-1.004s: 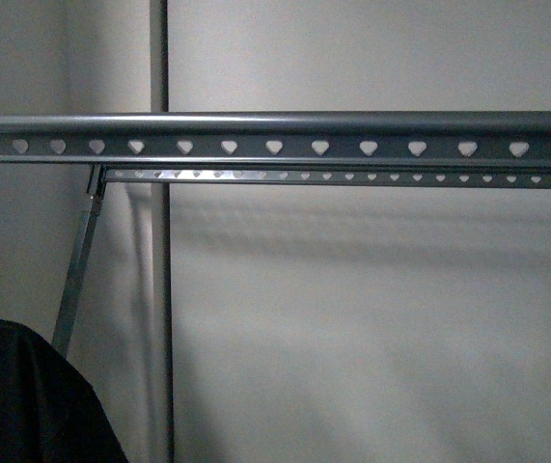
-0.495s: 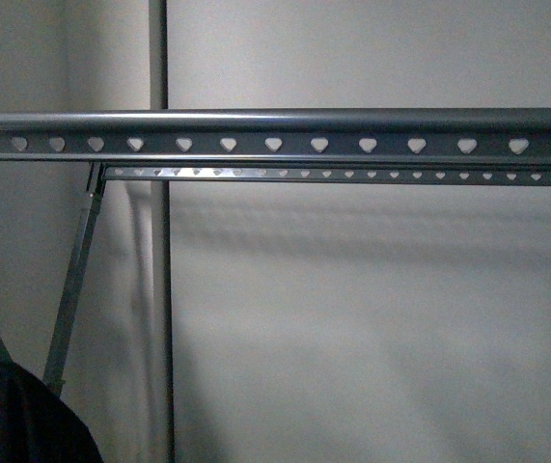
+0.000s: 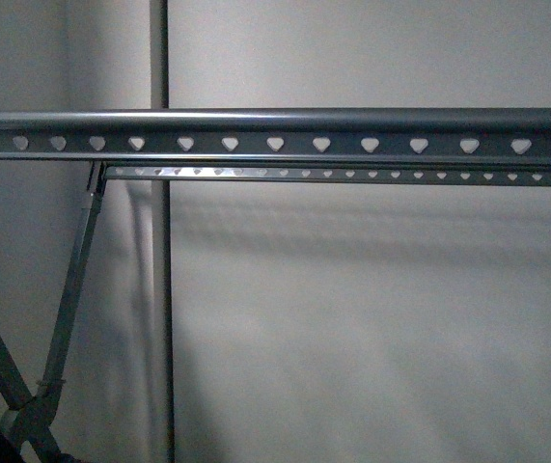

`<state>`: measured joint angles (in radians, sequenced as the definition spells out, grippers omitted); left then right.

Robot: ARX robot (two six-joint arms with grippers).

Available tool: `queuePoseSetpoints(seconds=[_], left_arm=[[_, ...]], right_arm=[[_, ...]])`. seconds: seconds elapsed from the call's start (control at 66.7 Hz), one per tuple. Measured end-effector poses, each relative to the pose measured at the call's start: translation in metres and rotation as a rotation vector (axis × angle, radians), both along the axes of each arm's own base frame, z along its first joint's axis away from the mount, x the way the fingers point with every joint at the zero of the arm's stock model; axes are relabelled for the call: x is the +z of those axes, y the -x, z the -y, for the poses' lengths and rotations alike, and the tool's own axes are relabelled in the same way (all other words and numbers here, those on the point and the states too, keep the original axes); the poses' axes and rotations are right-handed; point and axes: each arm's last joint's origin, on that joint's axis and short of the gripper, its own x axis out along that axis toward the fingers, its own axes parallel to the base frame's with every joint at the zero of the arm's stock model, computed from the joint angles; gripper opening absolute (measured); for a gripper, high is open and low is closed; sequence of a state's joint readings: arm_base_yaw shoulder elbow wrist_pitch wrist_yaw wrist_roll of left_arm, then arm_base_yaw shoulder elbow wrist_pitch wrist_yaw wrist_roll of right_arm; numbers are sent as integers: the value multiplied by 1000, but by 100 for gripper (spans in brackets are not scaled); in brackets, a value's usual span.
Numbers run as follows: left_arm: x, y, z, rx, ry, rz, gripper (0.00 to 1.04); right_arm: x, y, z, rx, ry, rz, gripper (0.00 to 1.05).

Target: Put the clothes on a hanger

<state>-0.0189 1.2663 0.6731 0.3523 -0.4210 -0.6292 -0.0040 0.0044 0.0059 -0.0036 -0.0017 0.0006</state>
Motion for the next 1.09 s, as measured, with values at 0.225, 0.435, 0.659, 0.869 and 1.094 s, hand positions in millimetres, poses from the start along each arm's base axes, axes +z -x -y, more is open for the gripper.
queuePoseSetpoints(seconds=[0.225, 0.435, 0.659, 0.869, 1.094], left_arm=[[-5, -17, -2, 38, 8, -11, 98], [-15, -47, -2, 91, 1, -62, 98], [-6, -76, -3, 135, -15, -73, 70], [0, -75, -3, 109, -27, -87, 37], [-5, -68, -8, 80, 45, -110, 5]], right_arm=[[0, 0, 0, 0, 0, 0, 97], [0, 0, 0, 0, 0, 0, 97], [0, 0, 0, 0, 0, 0, 97], [0, 0, 0, 0, 0, 0, 97], [0, 0, 0, 0, 0, 0, 97]])
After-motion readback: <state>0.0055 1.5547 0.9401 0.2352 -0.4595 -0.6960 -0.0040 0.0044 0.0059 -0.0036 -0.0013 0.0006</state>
